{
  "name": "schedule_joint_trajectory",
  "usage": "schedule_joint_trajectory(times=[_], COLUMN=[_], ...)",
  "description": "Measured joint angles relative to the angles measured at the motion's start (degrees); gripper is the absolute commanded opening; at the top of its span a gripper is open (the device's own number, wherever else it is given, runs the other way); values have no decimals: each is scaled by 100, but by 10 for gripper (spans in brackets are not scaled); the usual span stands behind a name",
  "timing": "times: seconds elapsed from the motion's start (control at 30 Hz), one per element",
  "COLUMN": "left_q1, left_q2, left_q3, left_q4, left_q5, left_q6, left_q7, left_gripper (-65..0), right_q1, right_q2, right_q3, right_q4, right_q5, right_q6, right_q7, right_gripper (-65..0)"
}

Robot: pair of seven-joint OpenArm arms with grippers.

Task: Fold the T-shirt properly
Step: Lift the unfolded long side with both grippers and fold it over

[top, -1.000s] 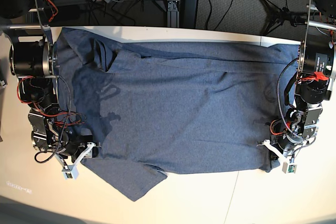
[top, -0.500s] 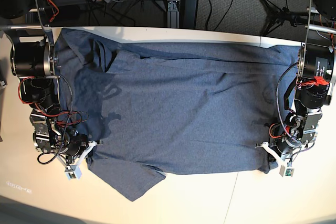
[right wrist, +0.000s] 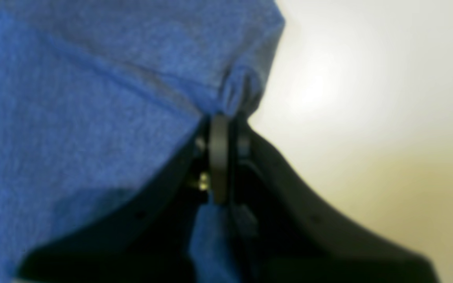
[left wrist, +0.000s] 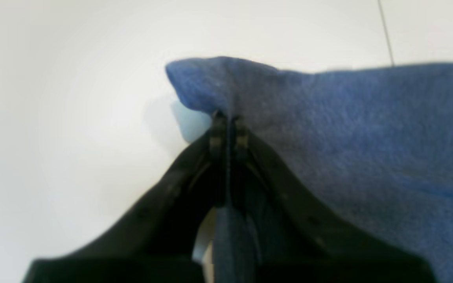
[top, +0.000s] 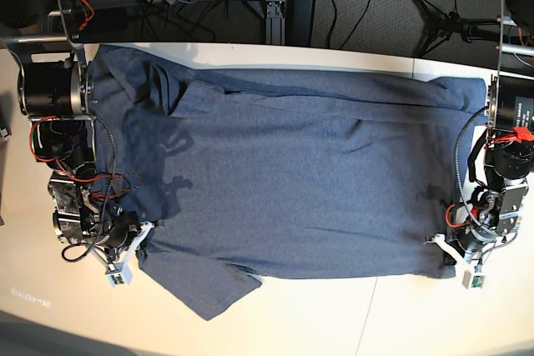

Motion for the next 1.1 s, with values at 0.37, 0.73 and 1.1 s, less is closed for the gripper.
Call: schedule_joint_trajectory(times=[0.37, 0.73, 1.1], left_q1=[20, 131, 605], left_q2=[-264, -485, -887], left_q3=[0, 11, 11], left_q4=[33, 46, 256], left_q5=[-341, -730, -1167], left_q6=[-640, -1091, -1670], left_q7=[74, 455, 525], left_gripper=[-650, -650, -650], right_q1=[-11, -503, -1648], right_q2=[337, 588, 815], right_q3=[-11, -13, -28], right_q4=[468, 970, 2483], right_q5=[723, 1150, 1237], right_q6=[33, 142, 166], right_q7=[-415, -540, -584], right_gripper=[-650, -650, -650])
